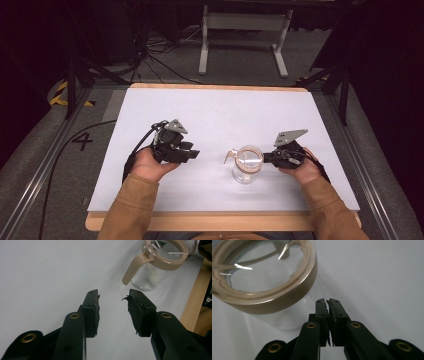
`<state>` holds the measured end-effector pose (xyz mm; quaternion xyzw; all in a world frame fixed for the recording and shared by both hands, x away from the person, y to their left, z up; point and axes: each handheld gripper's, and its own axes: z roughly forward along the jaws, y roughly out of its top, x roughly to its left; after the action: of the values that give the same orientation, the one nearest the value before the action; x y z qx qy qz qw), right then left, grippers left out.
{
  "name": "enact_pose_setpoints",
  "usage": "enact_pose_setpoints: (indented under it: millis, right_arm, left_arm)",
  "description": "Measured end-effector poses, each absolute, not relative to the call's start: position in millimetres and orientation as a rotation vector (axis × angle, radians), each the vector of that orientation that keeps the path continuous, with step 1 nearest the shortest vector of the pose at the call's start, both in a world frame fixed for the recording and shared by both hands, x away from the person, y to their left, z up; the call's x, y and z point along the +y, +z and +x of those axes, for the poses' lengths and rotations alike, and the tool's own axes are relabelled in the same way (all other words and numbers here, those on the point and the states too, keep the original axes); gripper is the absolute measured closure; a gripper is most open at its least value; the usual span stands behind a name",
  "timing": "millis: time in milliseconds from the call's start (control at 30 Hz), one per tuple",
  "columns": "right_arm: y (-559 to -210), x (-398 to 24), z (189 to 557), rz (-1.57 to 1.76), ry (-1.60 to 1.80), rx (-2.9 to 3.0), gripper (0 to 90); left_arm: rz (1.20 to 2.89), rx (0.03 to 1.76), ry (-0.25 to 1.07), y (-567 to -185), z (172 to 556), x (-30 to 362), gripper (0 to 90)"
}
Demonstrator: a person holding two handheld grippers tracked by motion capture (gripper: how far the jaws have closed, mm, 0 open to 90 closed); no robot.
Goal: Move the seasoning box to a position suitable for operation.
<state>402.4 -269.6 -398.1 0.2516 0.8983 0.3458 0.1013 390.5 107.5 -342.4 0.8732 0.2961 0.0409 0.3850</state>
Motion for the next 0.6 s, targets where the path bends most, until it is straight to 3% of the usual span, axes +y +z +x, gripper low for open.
enact_pose_setpoints:
  millis: [233, 600]
  right_arm:
    - [-405, -266, 402, 0.753, 1.002, 2.688, 88.1]
    - [-406, -263, 397, 0.785, 0.962, 2.693, 89.4]
  left_arm:
    - [2.227, 0.735, 0.104, -343, 390, 103, 60.9]
    - [2.269, 0.726, 0.026, -349, 395, 94, 69.5]
